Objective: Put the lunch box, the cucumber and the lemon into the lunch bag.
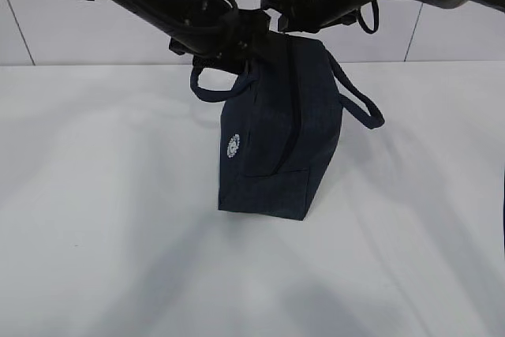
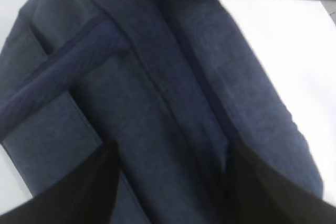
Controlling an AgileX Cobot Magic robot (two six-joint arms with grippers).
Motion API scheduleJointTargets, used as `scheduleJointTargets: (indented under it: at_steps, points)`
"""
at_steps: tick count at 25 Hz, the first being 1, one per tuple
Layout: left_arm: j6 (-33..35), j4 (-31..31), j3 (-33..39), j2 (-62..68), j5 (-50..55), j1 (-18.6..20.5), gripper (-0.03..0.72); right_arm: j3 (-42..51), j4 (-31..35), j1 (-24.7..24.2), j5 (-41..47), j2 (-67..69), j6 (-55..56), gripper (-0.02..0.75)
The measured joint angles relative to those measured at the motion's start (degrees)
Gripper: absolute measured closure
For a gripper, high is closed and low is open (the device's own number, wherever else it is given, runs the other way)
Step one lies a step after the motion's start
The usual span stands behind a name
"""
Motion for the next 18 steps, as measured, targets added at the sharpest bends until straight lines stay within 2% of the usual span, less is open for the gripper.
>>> scheduleJointTargets:
  at_steps: [2, 4, 6, 8, 10, 12, 18]
  points:
    - [-0.11, 0.0, -0.36, 1.18, 0.37, 0.0, 0.235, 0.0, 0.0, 0.0, 0.0, 0.0, 0.0, 0.731]
    - [-0.11, 0.0, -0.58, 1.54, 1.07, 0.0, 0.302, 0.0, 0.0, 0.0, 0.0, 0.0, 0.0, 0.731]
    - [-0.11, 0.34, -0.58, 1.54, 2.76, 0.0, 0.426, 0.0, 0.0, 0.0, 0.0, 0.0, 0.0, 0.731]
    - [-0.11, 1.62, -0.66, 1.54, 4.45, 0.0, 0.589, 0.0, 0.11, 0.0, 0.03, 0.0, 0.0, 0.731]
    - [0.13, 3.2, -0.7, 1.54, 6.09, 0.0, 0.667, 0.0, 0.11, 0.0, 0.27, 0.0, 0.0, 0.731]
    - [0.73, 3.95, -0.82, 1.54, 7.3, 0.12, 0.691, 0.0, 0.35, 0.0, 0.52, 0.0, 0.0, 0.731]
    - [5.0, 4.24, -1.15, 1.54, 11.78, 0.32, 0.696, 0.0, 1.2, 0.0, 0.76, 0.0, 0.0, 0.731]
